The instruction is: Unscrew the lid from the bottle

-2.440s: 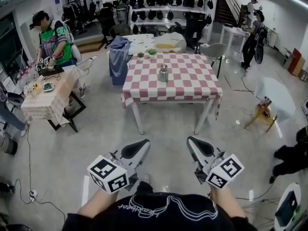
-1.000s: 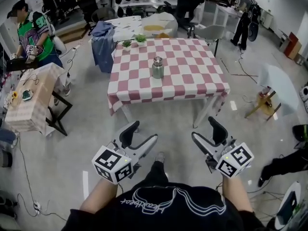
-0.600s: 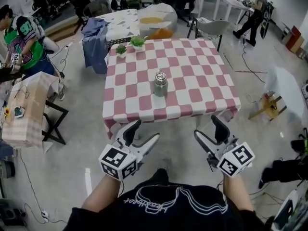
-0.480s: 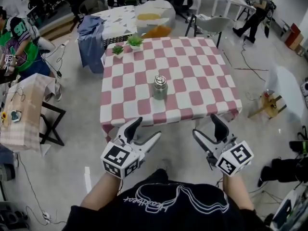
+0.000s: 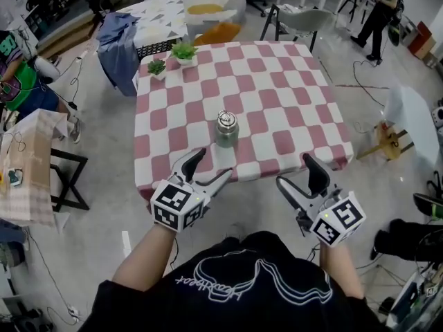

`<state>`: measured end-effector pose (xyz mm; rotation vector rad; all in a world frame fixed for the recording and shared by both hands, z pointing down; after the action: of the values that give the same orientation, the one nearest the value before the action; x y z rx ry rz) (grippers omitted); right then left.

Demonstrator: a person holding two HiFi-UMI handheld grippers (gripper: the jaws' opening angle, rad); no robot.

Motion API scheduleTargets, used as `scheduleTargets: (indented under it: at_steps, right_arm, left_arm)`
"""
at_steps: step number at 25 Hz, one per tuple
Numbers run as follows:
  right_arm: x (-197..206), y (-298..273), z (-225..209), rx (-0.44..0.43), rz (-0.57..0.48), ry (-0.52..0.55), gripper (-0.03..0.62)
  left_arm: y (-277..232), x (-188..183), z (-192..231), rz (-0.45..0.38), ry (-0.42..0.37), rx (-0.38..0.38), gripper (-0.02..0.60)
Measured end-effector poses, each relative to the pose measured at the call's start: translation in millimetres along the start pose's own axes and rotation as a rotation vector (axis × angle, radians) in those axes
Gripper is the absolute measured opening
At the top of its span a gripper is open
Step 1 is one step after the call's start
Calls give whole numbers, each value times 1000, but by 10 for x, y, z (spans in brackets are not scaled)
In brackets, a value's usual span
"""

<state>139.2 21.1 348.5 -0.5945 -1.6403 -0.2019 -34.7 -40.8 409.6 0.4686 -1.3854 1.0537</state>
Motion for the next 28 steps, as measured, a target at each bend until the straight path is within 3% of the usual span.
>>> scheduleTargets:
  at_steps: [7, 13, 19, 28]
  right_arm:
    - [-49, -264, -90, -51, -6, 10, 371]
    - [-64, -614, -220, -106, 3, 20, 371]
    - [8, -1015, -226, -201, 62, 61, 368]
    - [180, -1650, -59, -334, 166, 167, 365]
  left_arm:
    - [-349, 118, 327, 30, -28, -46, 351]
    - [-607, 234, 514, 44, -27, -38, 364]
    - [-832, 309, 638, 64, -56, -15, 367]
    - [-979, 217, 691, 16, -66, 57, 367]
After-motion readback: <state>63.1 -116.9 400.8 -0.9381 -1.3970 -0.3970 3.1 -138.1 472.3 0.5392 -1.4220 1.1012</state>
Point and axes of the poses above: the fingertips, and each gripper's own axes: y backward along the fingers, z to its left, x out of its underside, the point moved 2 cm from there along y, backward along the fingers, and after that the axes turned 2 degrees about x, right-handed, at the moved point
